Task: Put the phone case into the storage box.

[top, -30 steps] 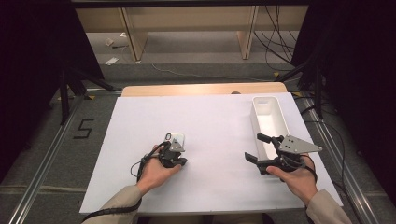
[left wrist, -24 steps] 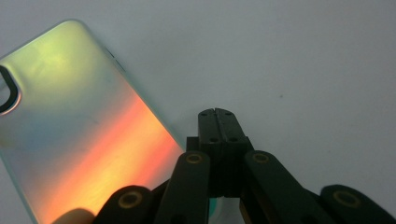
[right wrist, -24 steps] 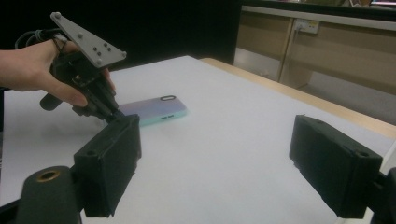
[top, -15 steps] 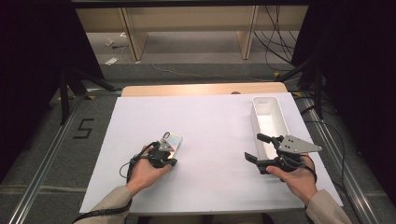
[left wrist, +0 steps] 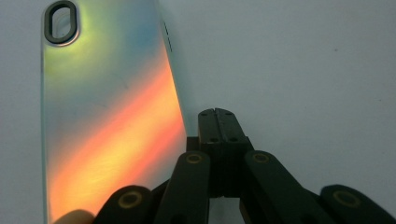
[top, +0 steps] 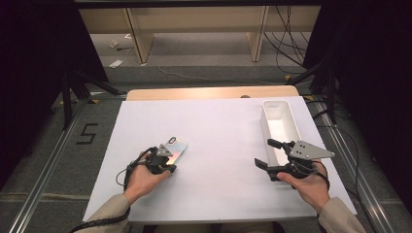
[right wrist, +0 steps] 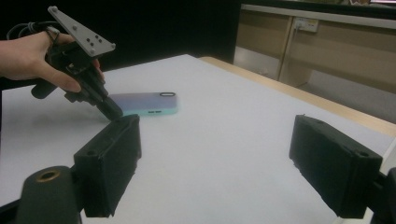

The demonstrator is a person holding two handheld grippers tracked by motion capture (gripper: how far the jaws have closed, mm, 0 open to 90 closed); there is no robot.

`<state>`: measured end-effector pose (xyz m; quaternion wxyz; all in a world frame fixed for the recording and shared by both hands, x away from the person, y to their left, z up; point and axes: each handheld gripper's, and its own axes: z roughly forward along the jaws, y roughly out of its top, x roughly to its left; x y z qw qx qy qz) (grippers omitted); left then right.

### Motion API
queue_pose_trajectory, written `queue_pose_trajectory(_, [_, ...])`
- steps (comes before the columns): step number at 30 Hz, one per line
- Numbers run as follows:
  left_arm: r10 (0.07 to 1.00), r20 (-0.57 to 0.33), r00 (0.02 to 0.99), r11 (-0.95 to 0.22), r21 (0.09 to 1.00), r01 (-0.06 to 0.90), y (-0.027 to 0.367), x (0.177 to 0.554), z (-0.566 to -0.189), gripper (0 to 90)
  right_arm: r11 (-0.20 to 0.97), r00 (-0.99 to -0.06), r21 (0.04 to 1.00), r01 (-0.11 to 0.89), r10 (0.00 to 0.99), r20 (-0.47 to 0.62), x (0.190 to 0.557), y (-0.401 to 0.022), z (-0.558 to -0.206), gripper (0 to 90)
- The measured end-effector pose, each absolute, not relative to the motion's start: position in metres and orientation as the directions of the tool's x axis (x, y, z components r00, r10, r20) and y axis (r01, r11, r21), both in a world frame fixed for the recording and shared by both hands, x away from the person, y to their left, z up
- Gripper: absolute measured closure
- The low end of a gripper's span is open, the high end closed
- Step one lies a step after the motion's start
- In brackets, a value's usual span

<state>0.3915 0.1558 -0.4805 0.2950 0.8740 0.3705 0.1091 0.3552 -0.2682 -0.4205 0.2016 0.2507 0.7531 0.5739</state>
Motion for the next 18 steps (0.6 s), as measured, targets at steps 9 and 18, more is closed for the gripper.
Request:
queue_pose_trajectory(9, [0.714, -0.039, 0.699, -0.545, 0.597, 0.589, 0.157, 0.3921, -0.4807, 89.7, 0.219, -0.792, 0.965, 0.147, 0.61, -0.017, 0.3551, -0.268, -0.4207, 17.5])
queue_pose_trajectory(18, [0.713, -0.061, 0.698, -0.527, 0.61, 0.591, 0.155, 0.3902, -0.4749, 78.3, 0.219, -0.792, 0.965, 0.145, 0.61, -0.02, 0.3548, -0.2685, -0.42, 18.0])
